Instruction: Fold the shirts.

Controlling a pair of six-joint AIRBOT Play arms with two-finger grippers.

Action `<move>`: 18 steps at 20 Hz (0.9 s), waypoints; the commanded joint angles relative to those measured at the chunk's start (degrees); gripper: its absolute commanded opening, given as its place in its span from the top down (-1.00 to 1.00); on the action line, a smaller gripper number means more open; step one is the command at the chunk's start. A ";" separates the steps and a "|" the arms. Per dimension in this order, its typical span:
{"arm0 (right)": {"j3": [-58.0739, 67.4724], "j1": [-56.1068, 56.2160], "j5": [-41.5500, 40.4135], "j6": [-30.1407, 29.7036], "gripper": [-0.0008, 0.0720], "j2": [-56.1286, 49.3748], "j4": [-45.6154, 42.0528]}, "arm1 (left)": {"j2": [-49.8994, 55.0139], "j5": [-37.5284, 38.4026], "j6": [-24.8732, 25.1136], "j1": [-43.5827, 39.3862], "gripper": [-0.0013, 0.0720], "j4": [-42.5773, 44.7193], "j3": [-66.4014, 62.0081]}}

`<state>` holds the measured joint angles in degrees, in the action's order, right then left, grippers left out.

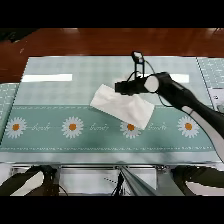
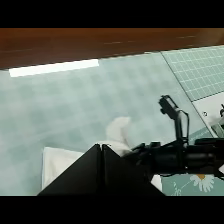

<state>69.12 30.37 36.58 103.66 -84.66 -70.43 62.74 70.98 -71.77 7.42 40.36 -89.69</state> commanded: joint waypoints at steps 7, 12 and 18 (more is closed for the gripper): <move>0.02 -2.91 12.24 -9.07 0.06 -0.22 2.91 | -1.92 4.09 0.15 1.03 0.92 2.64 1.42; 0.02 -14.97 41.55 -12.81 -0.39 9.66 -27.39 | -1.57 4.11 0.15 1.03 0.92 3.87 1.42; -17.25 -35.36 37.00 -14.10 -0.65 19.74 -6.64 | -1.57 5.95 0.15 1.01 0.92 3.87 1.42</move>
<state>60.73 3.75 75.05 90.96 -69.25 -88.73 61.12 75.61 -71.61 8.40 44.10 -88.29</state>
